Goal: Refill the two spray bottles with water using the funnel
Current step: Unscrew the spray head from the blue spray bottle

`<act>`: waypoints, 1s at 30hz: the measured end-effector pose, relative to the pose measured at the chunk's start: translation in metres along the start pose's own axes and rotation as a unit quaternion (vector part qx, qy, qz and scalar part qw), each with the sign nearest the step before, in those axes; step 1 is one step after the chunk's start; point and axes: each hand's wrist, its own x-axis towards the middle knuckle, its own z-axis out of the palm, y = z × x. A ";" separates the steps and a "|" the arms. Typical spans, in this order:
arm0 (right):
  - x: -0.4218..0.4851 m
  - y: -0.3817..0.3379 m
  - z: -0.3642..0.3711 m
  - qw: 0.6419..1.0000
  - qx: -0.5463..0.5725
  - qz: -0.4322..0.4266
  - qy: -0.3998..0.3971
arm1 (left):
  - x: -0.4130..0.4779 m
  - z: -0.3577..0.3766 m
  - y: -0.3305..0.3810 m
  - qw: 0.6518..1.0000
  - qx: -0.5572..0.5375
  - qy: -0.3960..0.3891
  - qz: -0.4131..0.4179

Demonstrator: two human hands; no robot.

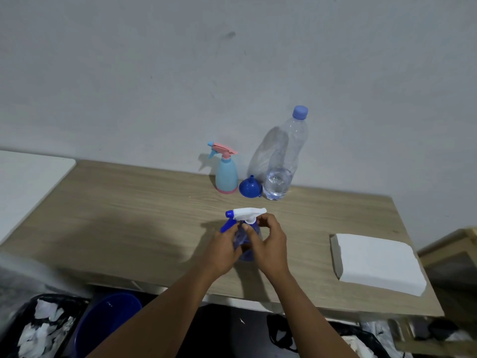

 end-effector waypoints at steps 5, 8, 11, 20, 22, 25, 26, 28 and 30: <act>-0.004 -0.001 -0.001 1.000 -0.008 -0.006 0.005 | -0.001 -0.002 0.002 1.000 0.014 -0.005 -0.002; 0.000 -0.003 0.002 1.000 -0.014 0.009 0.019 | -0.001 -0.002 0.001 1.000 0.013 -0.009 -0.004; -0.004 0.000 0.002 0.999 -0.027 -0.018 0.021 | -0.002 -0.002 0.002 1.000 -0.001 -0.009 -0.005; 0.010 -0.025 -0.001 0.998 -0.015 -0.036 0.055 | -0.003 -0.005 0.006 0.999 -0.030 -0.008 0.015; 0.019 -0.042 -0.011 0.994 0.026 -0.028 0.101 | -0.002 -0.004 0.003 0.999 -0.041 0.000 0.022; 0.040 -0.068 -0.035 0.980 0.076 -0.025 0.181 | 0.000 0.000 -0.003 0.999 -0.043 0.003 0.021; 0.048 -0.071 -0.045 0.977 0.086 -0.019 0.196 | 0.001 0.001 -0.004 0.999 -0.046 0.003 0.017; 0.063 -0.066 -0.066 0.974 0.086 0.018 0.208 | 0.001 0.003 -0.006 0.999 -0.052 0.004 0.013; 0.072 -0.042 -0.083 0.970 0.086 0.084 0.212 | 0.001 0.003 -0.006 0.998 -0.064 -0.001 0.013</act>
